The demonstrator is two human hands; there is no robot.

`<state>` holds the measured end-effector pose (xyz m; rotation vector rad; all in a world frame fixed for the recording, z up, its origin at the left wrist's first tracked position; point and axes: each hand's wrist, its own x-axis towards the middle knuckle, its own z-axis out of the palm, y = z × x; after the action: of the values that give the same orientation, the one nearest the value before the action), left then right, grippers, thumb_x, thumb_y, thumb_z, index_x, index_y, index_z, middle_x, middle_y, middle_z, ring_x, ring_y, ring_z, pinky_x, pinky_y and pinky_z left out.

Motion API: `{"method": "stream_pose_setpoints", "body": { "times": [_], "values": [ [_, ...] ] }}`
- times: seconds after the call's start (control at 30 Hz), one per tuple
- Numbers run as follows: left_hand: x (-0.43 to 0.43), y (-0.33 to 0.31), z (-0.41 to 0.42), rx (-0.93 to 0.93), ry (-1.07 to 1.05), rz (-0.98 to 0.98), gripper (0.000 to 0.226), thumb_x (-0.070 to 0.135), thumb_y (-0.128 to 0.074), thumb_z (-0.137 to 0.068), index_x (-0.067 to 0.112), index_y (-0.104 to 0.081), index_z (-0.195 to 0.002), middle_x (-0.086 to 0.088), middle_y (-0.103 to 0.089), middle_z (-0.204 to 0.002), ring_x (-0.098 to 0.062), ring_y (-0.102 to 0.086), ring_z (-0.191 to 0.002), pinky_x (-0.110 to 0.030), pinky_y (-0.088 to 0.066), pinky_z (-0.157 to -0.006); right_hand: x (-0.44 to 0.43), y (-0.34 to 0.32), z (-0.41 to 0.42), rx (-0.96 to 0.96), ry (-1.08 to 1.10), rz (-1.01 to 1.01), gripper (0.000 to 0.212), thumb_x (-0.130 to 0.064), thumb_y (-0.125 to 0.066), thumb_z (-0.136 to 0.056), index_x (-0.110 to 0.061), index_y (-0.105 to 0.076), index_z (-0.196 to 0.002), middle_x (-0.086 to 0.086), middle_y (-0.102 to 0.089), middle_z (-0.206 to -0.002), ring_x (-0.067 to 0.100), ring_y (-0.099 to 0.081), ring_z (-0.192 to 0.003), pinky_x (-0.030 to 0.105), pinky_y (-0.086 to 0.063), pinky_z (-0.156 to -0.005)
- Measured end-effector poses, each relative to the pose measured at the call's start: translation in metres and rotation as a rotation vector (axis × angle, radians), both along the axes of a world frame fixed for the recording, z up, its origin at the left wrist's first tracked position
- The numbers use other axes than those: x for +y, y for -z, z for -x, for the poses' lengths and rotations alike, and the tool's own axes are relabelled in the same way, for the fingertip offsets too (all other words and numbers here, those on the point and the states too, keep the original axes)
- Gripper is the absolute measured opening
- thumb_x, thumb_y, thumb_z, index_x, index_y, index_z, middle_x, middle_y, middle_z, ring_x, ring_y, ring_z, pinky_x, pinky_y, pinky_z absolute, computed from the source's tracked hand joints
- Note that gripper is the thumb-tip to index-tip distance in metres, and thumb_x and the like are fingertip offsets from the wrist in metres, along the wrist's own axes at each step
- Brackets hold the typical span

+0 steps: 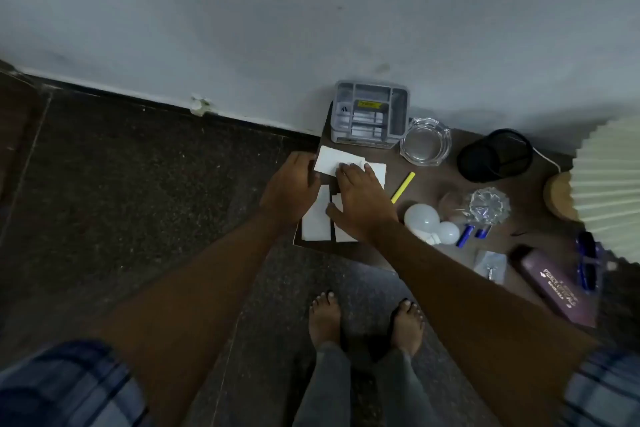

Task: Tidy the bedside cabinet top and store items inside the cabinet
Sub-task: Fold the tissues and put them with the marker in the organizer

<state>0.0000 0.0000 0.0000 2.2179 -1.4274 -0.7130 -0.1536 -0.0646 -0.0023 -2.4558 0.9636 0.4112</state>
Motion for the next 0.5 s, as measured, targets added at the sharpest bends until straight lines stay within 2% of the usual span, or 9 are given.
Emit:
{"method": "stream_pose_setpoints", "body": {
  "times": [0.13,0.27,0.37,0.4,0.5],
  "values": [
    [-0.016,-0.003,-0.003,0.197,-0.231,-0.113,0.042,0.014,-0.061,-0.098,0.005,-0.054,-0.138,-0.014,-0.062,-0.135,-0.026,-0.060,-0.122,-0.021,-0.043,-0.091,-0.004,0.003,-0.007,-0.015,-0.012,-0.016,0.076,-0.049,-0.048,-0.097,-0.004,-0.030,-0.155,0.014,-0.030,-0.162,0.026,-0.023,-0.152,0.042,-0.005,-0.128],
    [-0.027,0.004,-0.010,0.327,-0.356,-0.186,0.048,0.011,-0.062,-0.096,0.005,-0.051,-0.142,-0.013,-0.060,-0.139,-0.025,-0.059,-0.126,-0.022,-0.044,-0.092,-0.003,0.011,-0.014,-0.013,0.023,-0.079,0.079,-0.049,-0.049,-0.096,-0.005,-0.025,-0.157,0.013,-0.021,-0.165,0.027,-0.016,-0.154,0.041,-0.006,-0.128],
    [-0.033,0.010,-0.014,0.409,-0.407,-0.226,0.046,0.011,-0.065,-0.094,0.006,-0.055,-0.139,-0.011,-0.064,-0.133,-0.022,-0.063,-0.118,-0.021,-0.049,-0.084,0.000,0.016,-0.017,-0.038,0.018,-0.087,0.081,-0.050,-0.051,-0.095,-0.005,-0.025,-0.157,0.013,-0.021,-0.165,0.028,-0.015,-0.154,0.040,-0.006,-0.128],
    [-0.035,0.012,-0.016,0.442,-0.427,-0.233,0.044,0.011,-0.066,-0.093,0.006,-0.058,-0.136,-0.010,-0.066,-0.130,-0.022,-0.064,-0.114,-0.024,-0.053,-0.083,0.001,0.017,-0.018,-0.048,0.018,-0.098,0.081,-0.049,-0.052,-0.095,-0.005,-0.026,-0.157,0.012,-0.021,-0.165,0.029,-0.016,-0.154,0.041,-0.008,-0.128],
    [-0.038,0.019,-0.024,0.579,-0.544,-0.239,0.042,0.009,-0.072,-0.088,0.005,-0.064,-0.129,-0.015,-0.070,-0.121,-0.028,-0.069,-0.106,-0.046,-0.059,-0.091,0.001,0.018,-0.022,-0.072,0.039,-0.131,0.080,-0.047,-0.054,-0.095,-0.007,-0.024,-0.158,0.010,-0.020,-0.166,0.031,-0.015,-0.154,0.041,-0.011,-0.126]
  ]
}}
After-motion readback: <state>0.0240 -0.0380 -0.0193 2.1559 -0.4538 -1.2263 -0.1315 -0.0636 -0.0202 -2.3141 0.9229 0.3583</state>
